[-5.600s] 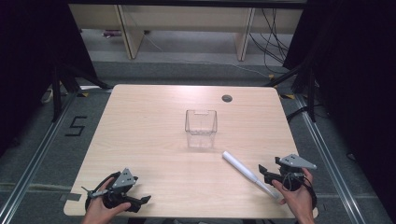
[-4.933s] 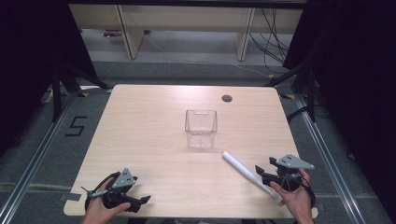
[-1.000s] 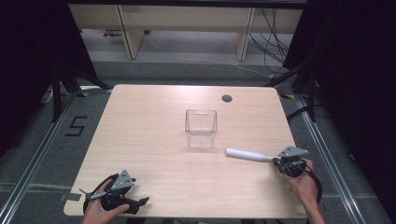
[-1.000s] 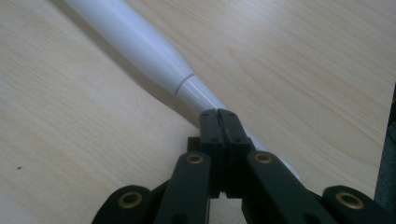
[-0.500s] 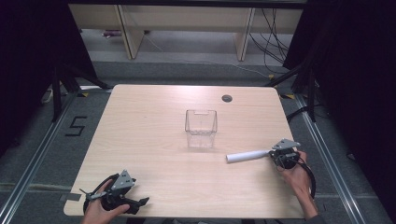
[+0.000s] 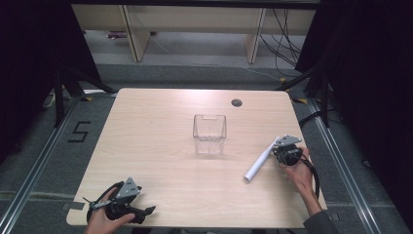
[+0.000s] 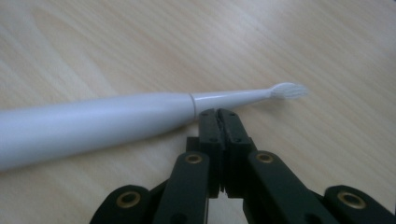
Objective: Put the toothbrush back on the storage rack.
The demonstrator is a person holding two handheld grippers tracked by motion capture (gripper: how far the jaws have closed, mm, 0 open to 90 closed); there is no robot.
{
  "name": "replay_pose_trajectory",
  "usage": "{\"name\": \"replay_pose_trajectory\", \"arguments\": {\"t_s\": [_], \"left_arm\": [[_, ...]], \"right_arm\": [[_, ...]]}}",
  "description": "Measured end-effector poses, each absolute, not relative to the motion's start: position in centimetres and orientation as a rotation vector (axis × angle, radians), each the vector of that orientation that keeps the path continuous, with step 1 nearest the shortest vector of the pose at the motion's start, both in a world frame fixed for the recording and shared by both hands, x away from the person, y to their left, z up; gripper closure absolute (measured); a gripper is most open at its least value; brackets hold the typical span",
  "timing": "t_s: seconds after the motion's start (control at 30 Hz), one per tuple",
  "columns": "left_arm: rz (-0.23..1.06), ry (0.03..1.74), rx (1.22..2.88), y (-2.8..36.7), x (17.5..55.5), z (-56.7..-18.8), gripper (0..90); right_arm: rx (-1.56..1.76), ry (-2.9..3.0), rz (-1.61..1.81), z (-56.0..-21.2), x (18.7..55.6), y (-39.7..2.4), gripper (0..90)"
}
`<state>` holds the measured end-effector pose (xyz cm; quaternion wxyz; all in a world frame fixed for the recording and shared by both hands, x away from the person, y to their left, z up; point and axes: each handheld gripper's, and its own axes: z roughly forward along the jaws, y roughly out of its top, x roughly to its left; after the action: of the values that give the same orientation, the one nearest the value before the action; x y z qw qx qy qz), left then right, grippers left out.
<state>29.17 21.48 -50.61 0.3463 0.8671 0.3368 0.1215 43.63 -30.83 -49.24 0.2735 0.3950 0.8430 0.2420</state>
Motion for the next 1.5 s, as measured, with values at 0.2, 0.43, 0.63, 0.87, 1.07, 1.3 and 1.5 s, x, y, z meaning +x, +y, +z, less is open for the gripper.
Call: {"name": "replay_pose_trajectory", "arguments": {"t_s": [0.2,0.43,0.63,0.87,1.07,1.3,1.5], "left_arm": [[0.314,0.874,2.245,21.5,29.1,-50.5,15.1],[0.314,0.872,2.244,21.5,29.1,-50.5,15.1],[0.314,0.869,2.245,21.5,29.1,-50.5,15.1],[0.314,0.87,2.244,21.5,29.1,-50.5,15.1],[0.31,0.87,2.245,21.4,29.1,-50.5,15.1],[0.311,0.873,2.244,21.5,29.1,-50.5,15.1],[0.31,0.87,2.245,21.5,29.1,-50.5,15.1]], "right_arm": [[1.082,2.289,0.667,-49.1,44.8,-29.4,89.2],[1.029,2.313,0.648,-49.1,45.8,-28.2,89.1],[1.028,2.325,0.645,-49.3,46.3,-27.7,88.7],[1.042,2.326,0.649,-49.0,46.5,-26.8,87.2],[1.048,2.336,0.68,-48.3,46.7,-26.4,73.3],[1.122,2.294,0.702,-46.3,46.3,-26.6,59.0],[1.242,2.382,0.774,-44.1,45.3,-26.1,41.0]]}}
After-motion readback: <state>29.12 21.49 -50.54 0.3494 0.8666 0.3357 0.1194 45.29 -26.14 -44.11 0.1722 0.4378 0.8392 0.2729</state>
